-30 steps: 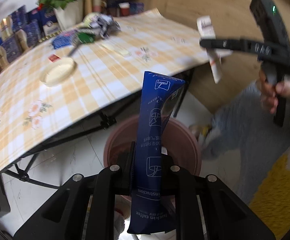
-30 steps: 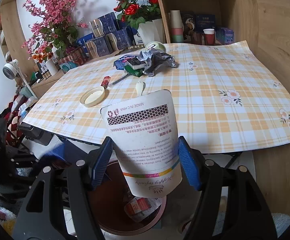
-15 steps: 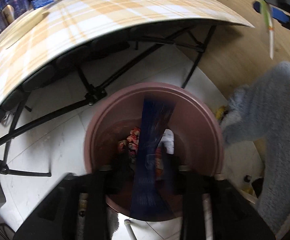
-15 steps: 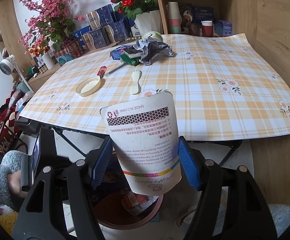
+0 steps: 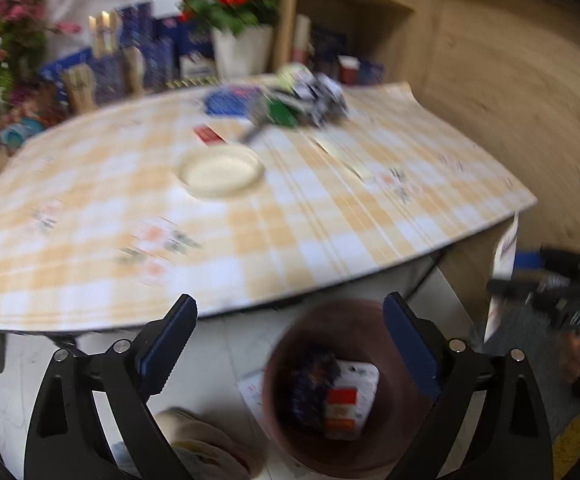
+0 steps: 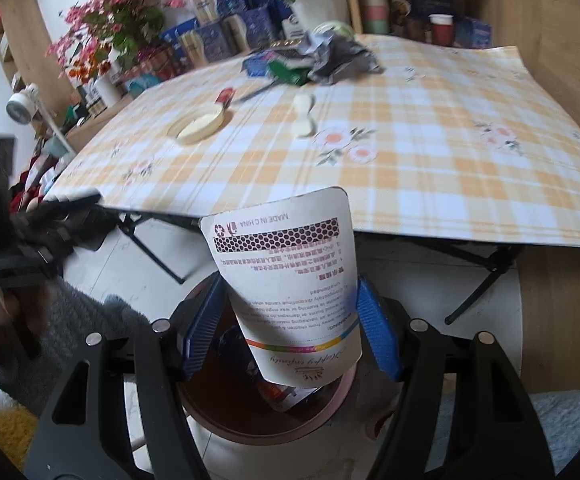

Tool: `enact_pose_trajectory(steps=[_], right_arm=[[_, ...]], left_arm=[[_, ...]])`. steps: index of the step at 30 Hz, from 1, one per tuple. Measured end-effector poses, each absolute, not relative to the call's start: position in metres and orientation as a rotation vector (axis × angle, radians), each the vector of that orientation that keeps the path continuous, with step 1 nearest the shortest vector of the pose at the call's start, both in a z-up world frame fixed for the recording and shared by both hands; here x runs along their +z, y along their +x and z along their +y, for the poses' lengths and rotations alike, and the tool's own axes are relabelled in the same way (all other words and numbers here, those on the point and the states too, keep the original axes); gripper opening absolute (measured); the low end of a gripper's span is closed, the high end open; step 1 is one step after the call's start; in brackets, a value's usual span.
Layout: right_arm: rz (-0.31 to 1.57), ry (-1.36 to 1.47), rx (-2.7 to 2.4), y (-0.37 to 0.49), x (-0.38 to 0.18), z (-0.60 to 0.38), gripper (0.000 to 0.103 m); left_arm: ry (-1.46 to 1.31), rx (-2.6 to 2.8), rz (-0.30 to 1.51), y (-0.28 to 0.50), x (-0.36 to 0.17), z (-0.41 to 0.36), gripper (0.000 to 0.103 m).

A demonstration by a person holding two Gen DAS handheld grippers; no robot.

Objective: Collect trash
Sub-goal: 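Lower the white pouch into the bin and open the right tool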

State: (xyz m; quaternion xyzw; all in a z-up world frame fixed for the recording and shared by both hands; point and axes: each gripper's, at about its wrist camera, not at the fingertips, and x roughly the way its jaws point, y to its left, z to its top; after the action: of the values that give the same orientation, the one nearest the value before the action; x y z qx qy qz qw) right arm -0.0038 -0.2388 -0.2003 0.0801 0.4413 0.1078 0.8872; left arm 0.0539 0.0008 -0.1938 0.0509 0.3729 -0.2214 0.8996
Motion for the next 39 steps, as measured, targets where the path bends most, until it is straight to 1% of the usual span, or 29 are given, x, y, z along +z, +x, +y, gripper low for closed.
enact_pose_trajectory(steps=[4,14,20,31,37,39], right_arm=[[0.956,0.150,0.255,0.000,-0.216,-0.223,0.067],[1.070,0.153,0.298,0.003,-0.260,-0.201,0.067],[1.112,0.157,0.275,0.009,-0.279,-0.198,0.067],[1.166,0.128,0.273,0.014,-0.293,-0.191,0.069],[1.190,0.129,0.275,0.014,-0.296,-0.191,0.074],[1.192,0.138,0.274,0.014,-0.296,-0.192,0.085]], left_arm=[[0.101,-0.388,0.682,0.048,-0.169,0.024,0.096],[0.139,-0.240,0.573,0.024,-0.161,0.069,0.097],[0.136,-0.149,0.614,0.027,-0.179,0.068,0.097],[0.077,-0.152,0.693,0.039,-0.192,0.073,0.097],[-0.029,-0.138,0.701,0.039,-0.192,0.091,0.097],[-0.067,-0.123,0.705,0.040,-0.192,0.097,0.097]])
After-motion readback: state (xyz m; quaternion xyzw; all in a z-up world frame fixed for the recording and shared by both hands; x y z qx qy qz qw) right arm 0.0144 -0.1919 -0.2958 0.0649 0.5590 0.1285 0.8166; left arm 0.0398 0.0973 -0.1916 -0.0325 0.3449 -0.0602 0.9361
